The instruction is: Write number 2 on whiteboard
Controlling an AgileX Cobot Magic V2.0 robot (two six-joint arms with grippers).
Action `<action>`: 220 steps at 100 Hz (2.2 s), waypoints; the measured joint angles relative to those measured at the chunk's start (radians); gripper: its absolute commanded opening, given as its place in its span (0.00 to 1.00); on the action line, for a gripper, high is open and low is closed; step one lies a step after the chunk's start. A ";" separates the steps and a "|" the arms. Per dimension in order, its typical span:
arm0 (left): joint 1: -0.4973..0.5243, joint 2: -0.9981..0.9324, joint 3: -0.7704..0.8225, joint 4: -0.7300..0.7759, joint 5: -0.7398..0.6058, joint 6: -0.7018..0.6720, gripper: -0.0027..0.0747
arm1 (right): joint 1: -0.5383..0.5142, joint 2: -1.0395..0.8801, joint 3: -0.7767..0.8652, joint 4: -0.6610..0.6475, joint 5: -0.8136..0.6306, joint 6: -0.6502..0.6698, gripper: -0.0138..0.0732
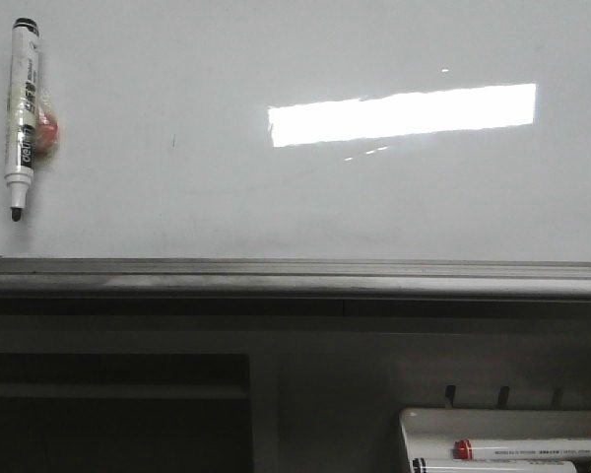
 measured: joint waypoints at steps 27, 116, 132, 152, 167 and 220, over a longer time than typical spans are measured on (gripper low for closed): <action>0.000 0.000 0.000 0.000 0.000 0.000 0.01 | 0.000 0.000 0.000 0.000 0.000 0.000 0.09; 0.002 0.000 0.000 0.060 -0.390 0.000 0.01 | 0.000 0.000 0.000 0.000 -0.415 -0.002 0.09; 0.002 0.000 -0.001 -0.061 -0.380 -0.024 0.01 | 0.000 0.000 -0.002 0.031 -0.412 0.100 0.09; 0.002 0.086 -0.173 -0.122 -0.078 -0.027 0.01 | 0.032 0.113 -0.183 0.048 -0.073 0.174 0.09; -0.010 0.243 -0.342 -0.322 0.043 0.112 0.01 | 0.073 0.288 -0.340 0.050 0.147 0.180 0.09; -0.277 0.753 -0.392 -1.311 -0.046 0.988 0.68 | 0.246 0.455 -0.400 0.090 0.183 0.182 0.09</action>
